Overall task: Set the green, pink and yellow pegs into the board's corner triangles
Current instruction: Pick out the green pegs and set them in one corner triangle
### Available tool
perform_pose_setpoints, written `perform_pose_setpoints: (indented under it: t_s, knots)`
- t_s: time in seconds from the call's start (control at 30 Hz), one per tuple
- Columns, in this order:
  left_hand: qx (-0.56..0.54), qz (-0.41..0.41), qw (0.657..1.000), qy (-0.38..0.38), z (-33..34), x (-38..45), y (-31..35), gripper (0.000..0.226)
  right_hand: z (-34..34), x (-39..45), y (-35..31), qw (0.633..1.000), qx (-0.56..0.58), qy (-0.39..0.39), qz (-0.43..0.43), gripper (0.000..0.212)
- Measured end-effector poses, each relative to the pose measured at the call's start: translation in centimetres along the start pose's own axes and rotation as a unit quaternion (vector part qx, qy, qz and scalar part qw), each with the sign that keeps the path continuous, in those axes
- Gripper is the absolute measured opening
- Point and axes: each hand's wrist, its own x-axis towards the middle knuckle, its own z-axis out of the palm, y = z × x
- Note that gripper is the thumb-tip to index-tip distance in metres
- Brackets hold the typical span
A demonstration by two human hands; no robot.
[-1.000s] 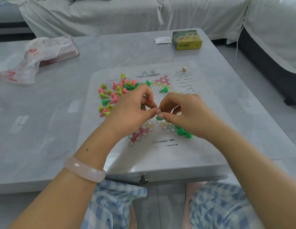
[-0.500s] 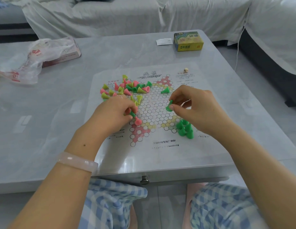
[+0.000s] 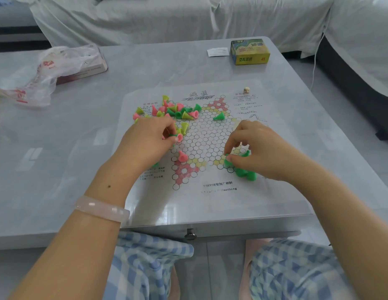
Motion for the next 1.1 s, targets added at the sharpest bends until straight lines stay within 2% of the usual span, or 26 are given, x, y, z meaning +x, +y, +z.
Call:
perform_pose_setpoints:
  t_s: [0.23,1.1]
  knots:
    - [-0.011,0.003,1.0,-0.008,-0.22,-0.14,0.01,0.004,0.04,-0.25,0.16,1.0,0.0,-0.025,0.012,0.005]
    - [-0.01,0.008,1.0,-0.014,-0.32,-0.2,0.19,0.009,-0.24,-0.76,0.07,0.997,-0.061,-0.041,0.002,0.006]
